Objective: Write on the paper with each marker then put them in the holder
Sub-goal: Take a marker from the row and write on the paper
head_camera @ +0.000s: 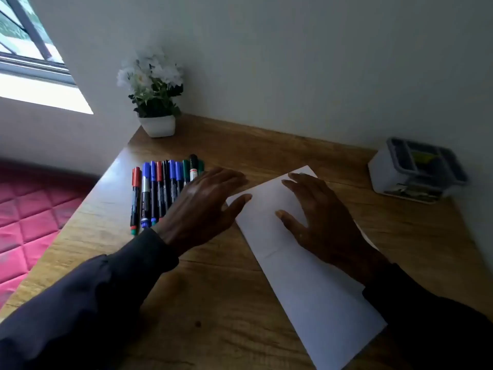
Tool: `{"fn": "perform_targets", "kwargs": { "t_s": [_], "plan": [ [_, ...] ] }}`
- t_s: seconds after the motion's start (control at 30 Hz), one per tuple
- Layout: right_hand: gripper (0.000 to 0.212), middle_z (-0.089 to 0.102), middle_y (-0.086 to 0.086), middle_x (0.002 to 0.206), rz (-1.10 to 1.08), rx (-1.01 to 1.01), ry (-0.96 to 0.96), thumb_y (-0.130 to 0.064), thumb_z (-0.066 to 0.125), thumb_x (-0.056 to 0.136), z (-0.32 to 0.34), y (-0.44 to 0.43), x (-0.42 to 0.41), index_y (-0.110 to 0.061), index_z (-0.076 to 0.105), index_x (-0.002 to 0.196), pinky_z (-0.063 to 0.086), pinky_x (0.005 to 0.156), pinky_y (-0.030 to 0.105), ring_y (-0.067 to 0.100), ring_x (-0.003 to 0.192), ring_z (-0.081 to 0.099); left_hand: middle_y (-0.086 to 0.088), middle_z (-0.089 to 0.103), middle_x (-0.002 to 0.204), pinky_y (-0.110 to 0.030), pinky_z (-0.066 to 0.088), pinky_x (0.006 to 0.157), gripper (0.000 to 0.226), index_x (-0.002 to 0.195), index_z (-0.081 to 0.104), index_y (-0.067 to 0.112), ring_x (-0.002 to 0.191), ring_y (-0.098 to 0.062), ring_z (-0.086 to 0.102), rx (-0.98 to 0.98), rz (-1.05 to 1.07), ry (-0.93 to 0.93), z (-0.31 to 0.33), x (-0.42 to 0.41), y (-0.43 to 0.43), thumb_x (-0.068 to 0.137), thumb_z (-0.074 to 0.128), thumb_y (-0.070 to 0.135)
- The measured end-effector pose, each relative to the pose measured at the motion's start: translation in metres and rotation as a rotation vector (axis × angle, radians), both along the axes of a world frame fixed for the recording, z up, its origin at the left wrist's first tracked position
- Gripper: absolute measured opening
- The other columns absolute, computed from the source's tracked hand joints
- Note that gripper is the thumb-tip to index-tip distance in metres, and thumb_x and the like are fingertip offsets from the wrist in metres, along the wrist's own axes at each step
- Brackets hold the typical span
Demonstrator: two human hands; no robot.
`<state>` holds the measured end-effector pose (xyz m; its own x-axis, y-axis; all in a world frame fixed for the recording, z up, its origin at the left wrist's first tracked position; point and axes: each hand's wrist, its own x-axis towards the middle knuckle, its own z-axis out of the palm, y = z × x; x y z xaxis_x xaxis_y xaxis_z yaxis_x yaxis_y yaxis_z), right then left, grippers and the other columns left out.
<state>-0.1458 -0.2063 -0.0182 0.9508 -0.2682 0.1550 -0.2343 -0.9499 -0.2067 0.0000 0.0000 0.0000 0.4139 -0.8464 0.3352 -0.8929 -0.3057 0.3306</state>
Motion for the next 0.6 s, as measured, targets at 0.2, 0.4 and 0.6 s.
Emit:
{"fn": "perform_targets", "kwargs": {
  "t_s": [0.2,0.4,0.6],
  "plan": [
    [0.082,0.023,-0.005,0.168,0.054,-0.002,0.079,-0.074,0.024,0.091,-0.021,0.007,-0.006,-0.028,0.029,0.158,0.006,0.125,0.036,0.016,0.155,0.018,0.004,0.059,0.130,-0.026,0.051,0.094,0.034,0.125,0.060,0.023,0.119,-0.007,0.054,-0.053,0.021,-0.077,-0.013,0.000,0.020,0.097,0.052,0.040],
    [0.077,0.026,-0.008,0.167,0.064,0.028,0.031,-0.072,0.026,0.093,-0.033,0.008,-0.013,-0.030,0.032,0.158,0.010,0.129,0.040,0.011,0.155,0.018,0.005,0.062,0.127,-0.031,0.053,0.093,0.034,0.120,0.064,0.021,0.118,-0.007,0.055,-0.094,0.024,-0.108,-0.009,0.004,0.037,0.095,0.050,0.039],
    [0.075,0.025,-0.011,0.167,0.123,0.001,0.023,-0.070,0.028,0.095,-0.032,0.013,-0.024,-0.030,0.032,0.158,0.007,0.128,0.034,0.009,0.154,0.020,0.001,0.064,0.126,-0.027,0.050,0.095,0.036,0.120,0.065,0.018,0.118,-0.011,0.057,-0.100,0.046,-0.058,-0.006,0.005,0.061,0.092,0.052,0.037]
  ]
}}
